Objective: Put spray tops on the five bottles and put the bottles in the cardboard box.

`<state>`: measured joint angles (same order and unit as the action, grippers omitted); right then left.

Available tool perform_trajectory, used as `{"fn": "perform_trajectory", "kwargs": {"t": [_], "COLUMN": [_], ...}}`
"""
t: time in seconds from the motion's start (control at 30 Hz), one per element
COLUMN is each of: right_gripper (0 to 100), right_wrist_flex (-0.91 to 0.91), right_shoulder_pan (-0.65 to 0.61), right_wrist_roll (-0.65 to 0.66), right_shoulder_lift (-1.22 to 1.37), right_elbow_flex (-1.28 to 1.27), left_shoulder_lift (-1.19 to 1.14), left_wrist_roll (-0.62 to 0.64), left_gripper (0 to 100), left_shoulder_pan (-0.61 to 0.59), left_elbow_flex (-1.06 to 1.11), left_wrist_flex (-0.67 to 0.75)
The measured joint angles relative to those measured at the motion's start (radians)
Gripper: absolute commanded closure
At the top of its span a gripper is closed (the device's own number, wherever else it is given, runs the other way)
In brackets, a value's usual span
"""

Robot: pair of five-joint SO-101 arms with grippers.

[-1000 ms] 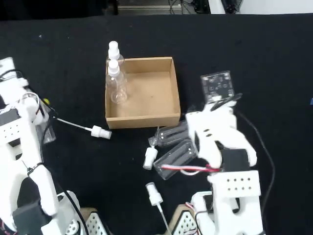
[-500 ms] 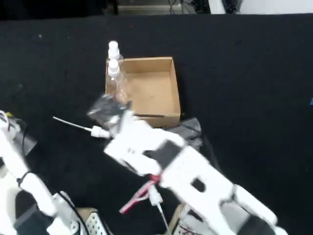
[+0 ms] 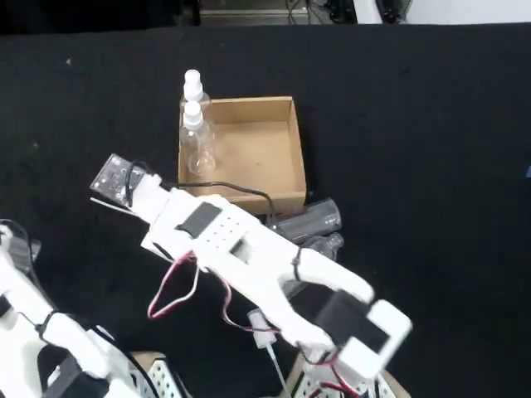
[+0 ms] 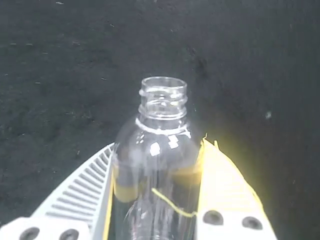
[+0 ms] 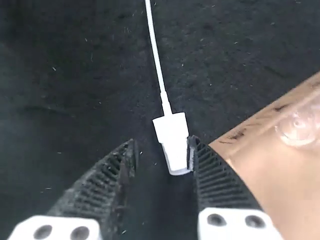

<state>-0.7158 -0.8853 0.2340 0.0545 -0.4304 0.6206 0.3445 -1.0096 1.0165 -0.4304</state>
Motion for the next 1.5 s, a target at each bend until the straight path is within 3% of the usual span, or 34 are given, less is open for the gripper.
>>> {"fn": "perform_trajectory", "kwargs": {"t": [0.23,0.53,0.63,0.77,1.0,1.2,1.5], "right_gripper": [71.2,72.0,77.2,99.1,98.8,98.8,98.8], "right_wrist_flex": [0.009,0.012,0.012,0.012,-0.014,-0.195,-0.499], "right_shoulder_pan": [-0.003,-0.018,-0.034,-0.044,-0.043,-0.025,0.175], "right_wrist_roll": [0.097,0.140,0.138,0.138,0.138,0.078,0.069], "right_shoulder_lift": [0.152,0.305,0.353,0.361,0.354,0.167,-0.359], "right_elbow_flex": [0.078,0.184,0.199,0.218,0.221,0.215,0.028], "left_shoulder_lift": [0.025,0.025,0.025,0.025,0.025,0.025,0.025], "left_wrist_roll": [0.021,0.021,0.021,0.021,0.021,0.021,0.023], "left_gripper": [88,88,88,88,88,88,88], "left_shoulder_pan": [-0.012,-0.012,-0.011,-0.011,-0.011,-0.011,0.081], "left_elbow_flex": [0.000,0.000,0.000,0.000,0.000,0.000,0.000], "left_wrist_flex": [-0.017,-0.017,-0.017,-0.017,-0.017,-0.017,-0.060]}}
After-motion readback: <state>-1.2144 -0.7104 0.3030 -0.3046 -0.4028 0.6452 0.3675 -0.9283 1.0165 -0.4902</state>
